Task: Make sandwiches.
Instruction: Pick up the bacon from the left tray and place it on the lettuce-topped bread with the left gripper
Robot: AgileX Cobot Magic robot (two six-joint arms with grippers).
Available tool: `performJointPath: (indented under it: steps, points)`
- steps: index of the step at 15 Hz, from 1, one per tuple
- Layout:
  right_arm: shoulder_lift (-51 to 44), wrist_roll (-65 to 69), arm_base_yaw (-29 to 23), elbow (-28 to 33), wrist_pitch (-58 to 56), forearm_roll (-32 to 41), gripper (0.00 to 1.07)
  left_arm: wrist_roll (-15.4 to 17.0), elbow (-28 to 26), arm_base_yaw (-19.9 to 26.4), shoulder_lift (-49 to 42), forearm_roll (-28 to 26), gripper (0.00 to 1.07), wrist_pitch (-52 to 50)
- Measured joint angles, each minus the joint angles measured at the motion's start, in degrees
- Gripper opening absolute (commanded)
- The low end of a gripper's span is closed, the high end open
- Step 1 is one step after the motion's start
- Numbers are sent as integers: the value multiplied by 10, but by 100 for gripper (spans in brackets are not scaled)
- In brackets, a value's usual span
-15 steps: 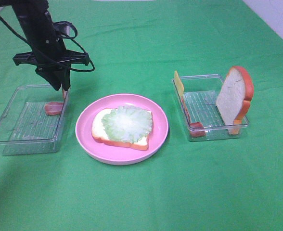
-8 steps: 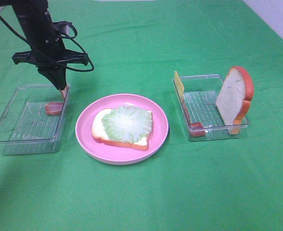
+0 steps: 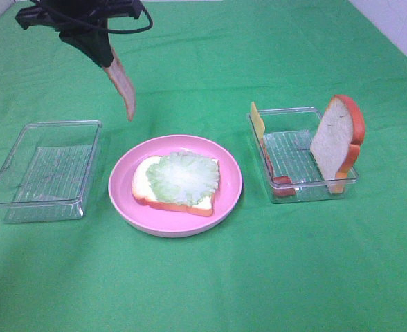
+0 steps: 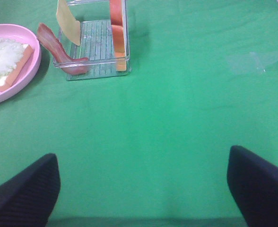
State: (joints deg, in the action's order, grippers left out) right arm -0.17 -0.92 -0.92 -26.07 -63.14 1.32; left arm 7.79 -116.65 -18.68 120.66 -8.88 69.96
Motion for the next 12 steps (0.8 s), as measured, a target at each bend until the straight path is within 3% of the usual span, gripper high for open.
performJointPath:
  steps: [4,5,12]
  points:
    - [0,0,0,0,0,0,92,-17,0,-47,-30,-63,0,1]
    - [0,0,0,0,0,0,92,-21,0,-81,-25,-83,0,1]
    - [0,0,0,0,0,0,92,-23,0,-164,27,-103,0,0]
